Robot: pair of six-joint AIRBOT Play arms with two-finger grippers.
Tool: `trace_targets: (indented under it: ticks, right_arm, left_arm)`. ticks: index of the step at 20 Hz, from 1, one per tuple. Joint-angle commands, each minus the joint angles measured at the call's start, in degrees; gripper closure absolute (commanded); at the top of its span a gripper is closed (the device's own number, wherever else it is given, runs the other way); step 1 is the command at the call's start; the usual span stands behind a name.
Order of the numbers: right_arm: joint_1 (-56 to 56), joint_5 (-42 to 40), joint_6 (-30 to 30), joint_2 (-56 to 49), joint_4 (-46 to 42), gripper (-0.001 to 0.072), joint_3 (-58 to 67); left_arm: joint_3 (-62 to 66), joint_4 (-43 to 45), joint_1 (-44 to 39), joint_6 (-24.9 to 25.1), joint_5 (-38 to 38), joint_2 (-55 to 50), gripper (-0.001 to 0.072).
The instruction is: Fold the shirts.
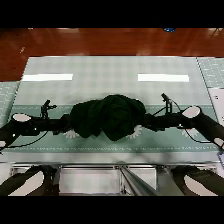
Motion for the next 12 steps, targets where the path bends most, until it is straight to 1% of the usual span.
trace_targets:
  ticks: [1, 3, 6, 7, 8, 9, 11, 12]
  right_arm:
    - [8.1, -3.3, -0.5, -3.2, 4.5, 0.0307, 0.0]
    - [12.1, -6.0, 1.0, -4.3, 4.5, 0.0307, 0.0]
    - [15.9, -13.9, 4.8, -4.5, 5.4, 0.0320, 0.0]
    - [16.6, -15.9, 5.0, -4.5, 6.8, 0.0417, 0.0]
    - [17.1, -16.7, 4.4, -4.5, 8.5, 0.0584, 0.2]
    - [17.5, -15.7, 2.4, -4.5, 10.0, 0.0692, 1.0]
    - [17.6, -10.4, 0.0, -2.8, 10.1, 0.0692, 4.9]
    - [16.7, -8.5, -0.3, -0.9, 8.4, 0.0692, 8.3]
  left_arm:
    - [0.4, -0.3, -0.2, 0.7, -0.9, -0.1, 0.0684]
    - [0.4, -0.3, -0.2, 0.7, -1.7, -0.1, 0.0684]
    - [0.4, -0.3, -0.3, 0.7, -1.8, -0.1, 0.0684]
    - [0.4, -0.3, -0.3, 0.7, -1.8, -0.1, 0.0684]
    - [0.4, -0.3, -0.3, 0.7, -1.8, -0.1, 0.0684]
    - [0.5, -0.3, -0.3, 0.7, -1.8, -0.1, 0.0684]
    - [2.4, -0.3, 0.2, 0.7, -2.7, 0.7, 0.0684]
    - [5.0, -0.4, 0.9, 0.6, -3.8, 1.6, 0.0684]
